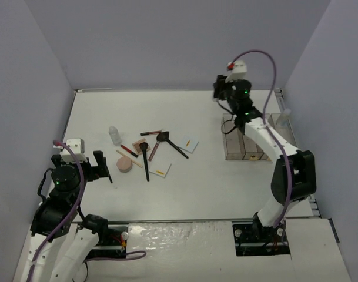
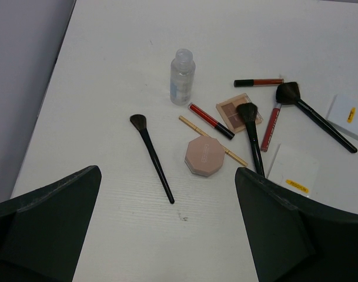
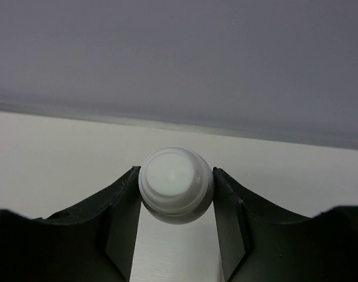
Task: Organize the makeup
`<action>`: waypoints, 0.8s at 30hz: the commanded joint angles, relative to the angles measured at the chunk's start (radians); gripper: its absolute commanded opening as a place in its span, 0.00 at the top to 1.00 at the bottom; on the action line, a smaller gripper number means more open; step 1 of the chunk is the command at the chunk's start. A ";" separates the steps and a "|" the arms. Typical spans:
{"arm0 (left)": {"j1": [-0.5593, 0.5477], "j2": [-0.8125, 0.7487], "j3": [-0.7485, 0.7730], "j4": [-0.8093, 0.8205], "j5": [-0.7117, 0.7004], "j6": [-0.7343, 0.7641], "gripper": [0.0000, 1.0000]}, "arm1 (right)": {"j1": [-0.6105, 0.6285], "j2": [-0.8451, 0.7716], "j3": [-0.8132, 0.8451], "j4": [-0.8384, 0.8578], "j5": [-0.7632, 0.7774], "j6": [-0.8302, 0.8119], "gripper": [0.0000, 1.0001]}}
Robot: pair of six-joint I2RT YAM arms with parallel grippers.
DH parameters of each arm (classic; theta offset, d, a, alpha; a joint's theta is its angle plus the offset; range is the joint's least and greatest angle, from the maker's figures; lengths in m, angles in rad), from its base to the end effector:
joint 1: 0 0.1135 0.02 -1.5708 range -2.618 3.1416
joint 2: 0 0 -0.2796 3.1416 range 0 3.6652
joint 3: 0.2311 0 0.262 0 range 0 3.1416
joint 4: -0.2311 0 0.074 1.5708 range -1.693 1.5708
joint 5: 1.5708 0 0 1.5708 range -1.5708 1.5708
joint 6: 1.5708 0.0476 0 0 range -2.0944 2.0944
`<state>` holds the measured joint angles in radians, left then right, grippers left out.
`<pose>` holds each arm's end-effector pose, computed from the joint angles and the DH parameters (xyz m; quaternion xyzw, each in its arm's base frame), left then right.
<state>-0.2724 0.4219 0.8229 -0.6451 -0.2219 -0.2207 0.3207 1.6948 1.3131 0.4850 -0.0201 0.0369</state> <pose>0.0925 -0.0150 0.3537 -0.0479 0.7846 -0.0648 0.6148 0.4121 0.1379 0.3642 -0.1021 0.6618 0.1387 0.7296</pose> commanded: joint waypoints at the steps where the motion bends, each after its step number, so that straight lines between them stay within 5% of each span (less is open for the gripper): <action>1: 0.008 0.011 0.015 0.067 0.012 -0.003 0.03 | -0.200 -0.202 -0.140 0.072 0.218 0.089 1.00; 9: 0.004 -0.030 0.010 0.067 0.016 -0.006 0.03 | -0.447 -0.276 -0.175 0.027 0.363 0.110 1.00; 15: -0.017 -0.046 0.011 0.068 0.004 -0.003 0.03 | -0.615 -0.262 -0.252 0.060 0.296 0.195 1.00; 24: -0.033 -0.055 0.013 0.067 -0.005 0.000 0.03 | -0.634 -0.192 -0.390 0.184 0.320 0.146 1.00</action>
<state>-0.2938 0.3584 0.8223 -0.6453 -0.2146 -0.2207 -0.3232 1.4868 0.9618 0.4439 0.2813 0.1929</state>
